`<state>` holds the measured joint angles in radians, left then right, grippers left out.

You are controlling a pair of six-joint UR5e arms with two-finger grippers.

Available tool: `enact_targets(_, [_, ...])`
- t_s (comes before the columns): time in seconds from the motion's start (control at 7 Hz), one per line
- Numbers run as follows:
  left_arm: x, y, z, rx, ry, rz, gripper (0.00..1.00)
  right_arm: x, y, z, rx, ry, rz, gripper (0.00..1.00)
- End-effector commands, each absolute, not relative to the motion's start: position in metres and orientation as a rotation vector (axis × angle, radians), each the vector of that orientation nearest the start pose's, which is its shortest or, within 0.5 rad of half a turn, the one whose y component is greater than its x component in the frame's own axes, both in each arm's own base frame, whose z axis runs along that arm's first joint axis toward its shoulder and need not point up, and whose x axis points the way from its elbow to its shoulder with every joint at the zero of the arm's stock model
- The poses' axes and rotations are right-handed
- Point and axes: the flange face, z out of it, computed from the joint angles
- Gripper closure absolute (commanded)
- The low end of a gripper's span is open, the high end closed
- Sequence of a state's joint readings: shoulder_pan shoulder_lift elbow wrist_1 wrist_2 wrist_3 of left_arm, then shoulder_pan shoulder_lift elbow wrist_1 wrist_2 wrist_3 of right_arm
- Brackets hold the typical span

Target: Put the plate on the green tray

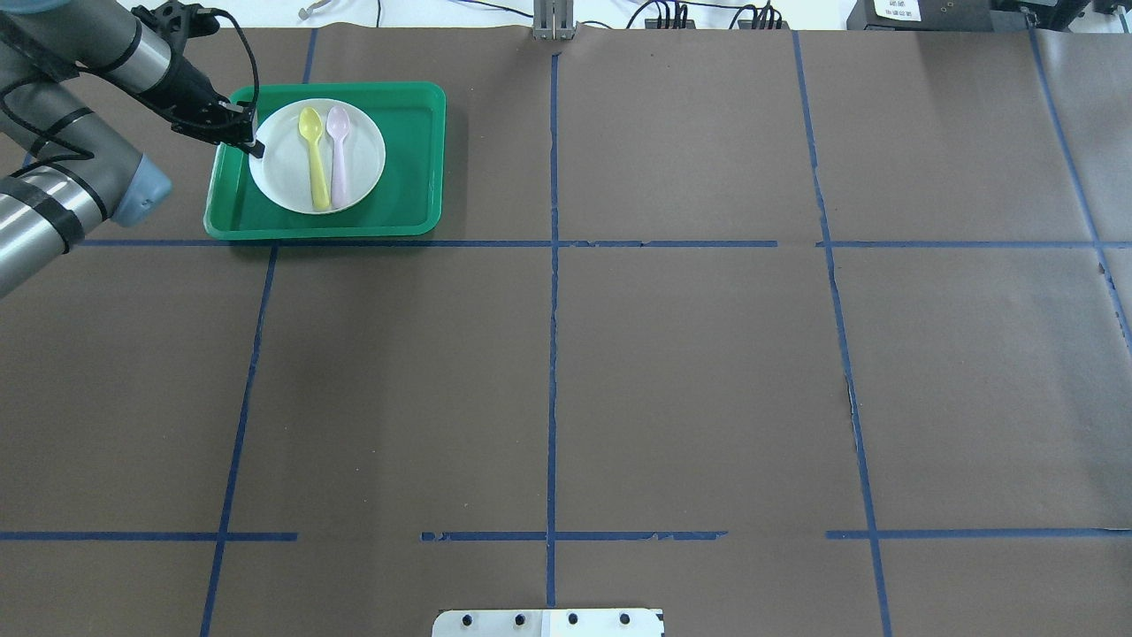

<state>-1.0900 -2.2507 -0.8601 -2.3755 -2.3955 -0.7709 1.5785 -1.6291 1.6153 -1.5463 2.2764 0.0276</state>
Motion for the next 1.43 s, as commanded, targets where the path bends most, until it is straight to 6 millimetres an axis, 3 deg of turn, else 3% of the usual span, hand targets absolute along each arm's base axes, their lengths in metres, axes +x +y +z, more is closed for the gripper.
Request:
enact_targets(0.0, [0.31, -0.718, 0.483, 0.132, 1.053, 0.048, 0.37, 0.072, -0.467, 0.668, 0.002, -0.706, 0.031, 0.0])
enact_targets(0.14, [0.31, -0.719, 0.482, 0.133, 1.052, 0.046, 0.0, 0.072, -0.467, 0.667, 0.003, -0.704, 0.03, 0.0])
enact_targets(0.43, [0.305, -0.719, 0.478, 0.118, 1.059, 0.005, 0.0, 0.072, -0.467, 0.667, 0.002, -0.704, 0.031, 0.0])
enact_targets(0.57, [0.29, -0.719, 0.465, 0.115, 1.055, -0.023, 0.0, 0.072, -0.467, 0.667, 0.003, -0.704, 0.03, 0.0])
enact_targets(0.71, [0.268, -0.705, 0.454, 0.069, 1.016, -0.063, 0.0, 0.072, -0.467, 0.667, 0.003, -0.704, 0.03, 0.0])
enact_targets(1.0, [0.195, -0.659, 0.454, 0.05, 0.954, -0.079, 0.0, 0.072, -0.467, 0.667, 0.003, -0.704, 0.03, 0.0])
enact_targets(1.14, [0.141, -0.639, 0.458, 0.073, 0.914, -0.046, 0.0, 0.072, -0.467, 0.667, 0.003, -0.704, 0.03, 0.0])
enact_targets(1.29, [0.096, -0.603, 0.473, 0.082, 0.875, 0.004, 0.0, 0.072, -0.467, 0.667, 0.003, -0.704, 0.03, 0.0])
